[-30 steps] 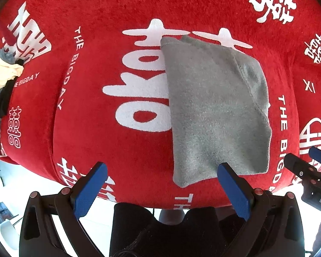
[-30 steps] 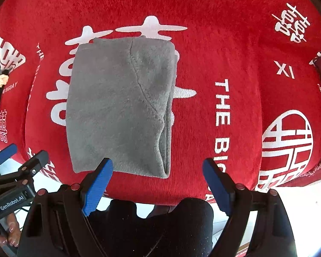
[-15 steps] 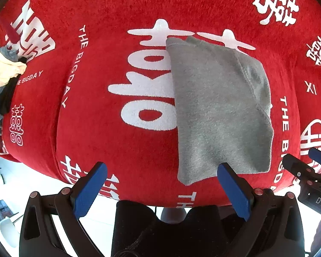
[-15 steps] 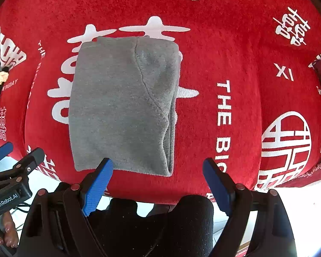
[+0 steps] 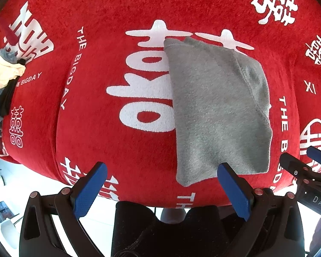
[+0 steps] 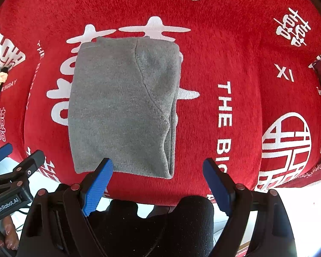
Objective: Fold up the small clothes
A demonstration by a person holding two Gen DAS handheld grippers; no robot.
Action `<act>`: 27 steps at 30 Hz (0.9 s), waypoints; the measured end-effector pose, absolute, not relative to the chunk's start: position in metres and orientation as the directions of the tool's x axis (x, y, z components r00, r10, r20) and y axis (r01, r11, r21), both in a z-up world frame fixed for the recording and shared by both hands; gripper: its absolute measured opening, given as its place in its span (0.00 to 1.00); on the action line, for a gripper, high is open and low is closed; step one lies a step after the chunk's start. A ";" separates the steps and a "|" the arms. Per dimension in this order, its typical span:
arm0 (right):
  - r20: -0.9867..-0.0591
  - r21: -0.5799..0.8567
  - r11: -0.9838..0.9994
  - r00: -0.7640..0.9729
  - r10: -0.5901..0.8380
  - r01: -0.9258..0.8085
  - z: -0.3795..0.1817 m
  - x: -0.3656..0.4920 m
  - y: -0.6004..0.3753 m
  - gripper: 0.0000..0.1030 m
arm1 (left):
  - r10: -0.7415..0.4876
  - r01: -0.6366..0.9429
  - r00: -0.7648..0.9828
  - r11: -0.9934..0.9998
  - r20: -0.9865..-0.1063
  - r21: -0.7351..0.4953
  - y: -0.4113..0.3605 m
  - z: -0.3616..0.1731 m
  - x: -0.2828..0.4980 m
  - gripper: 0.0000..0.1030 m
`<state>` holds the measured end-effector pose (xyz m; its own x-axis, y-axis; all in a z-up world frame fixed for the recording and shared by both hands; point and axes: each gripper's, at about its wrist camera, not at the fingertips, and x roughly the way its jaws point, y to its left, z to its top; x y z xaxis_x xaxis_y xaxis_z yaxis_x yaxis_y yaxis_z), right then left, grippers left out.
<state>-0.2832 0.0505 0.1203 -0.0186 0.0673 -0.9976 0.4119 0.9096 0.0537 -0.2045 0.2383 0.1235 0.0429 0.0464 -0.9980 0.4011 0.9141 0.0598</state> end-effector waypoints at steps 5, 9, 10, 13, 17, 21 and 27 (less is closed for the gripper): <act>-0.998 0.054 0.910 -0.018 0.068 0.411 0.120 -0.282 0.050 0.86 | 0.047 0.401 0.043 0.914 -0.998 0.060 0.237 0.124 -0.205 1.00; -0.998 0.055 0.910 -0.018 0.068 0.411 0.120 -0.282 0.050 0.86 | 0.047 0.401 0.043 0.914 -0.998 0.060 0.237 0.124 -0.205 1.00; -0.997 0.055 0.910 -0.018 0.069 0.411 0.120 -0.282 0.050 0.86 | 0.046 0.400 0.043 0.914 -0.998 0.060 0.237 0.124 -0.206 1.00; -0.997 0.056 0.911 -0.017 0.069 0.410 0.120 -0.281 0.050 0.86 | 0.048 0.403 0.044 0.913 -0.998 0.061 0.237 0.124 -0.206 1.00; -0.997 0.056 0.910 -0.017 0.069 0.411 0.120 -0.282 0.050 0.86 | 0.048 0.401 0.044 0.914 -0.998 0.061 0.237 0.124 -0.206 1.00; -0.998 0.056 0.910 -0.015 0.068 0.411 0.120 -0.281 0.050 0.86 | 0.048 0.401 0.045 0.914 -0.998 0.061 0.237 0.124 -0.206 1.00; -0.998 0.056 0.907 -0.012 0.067 0.416 0.121 -0.281 0.049 0.86 | 0.050 0.401 0.046 0.914 -0.998 0.064 0.236 0.124 -0.207 1.00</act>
<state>-0.2809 0.0489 0.1205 -0.0117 0.0675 -0.9977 0.4163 0.9075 0.0565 -0.2066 0.2364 0.1239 0.0457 0.0500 -0.9977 0.4006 0.9140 0.0641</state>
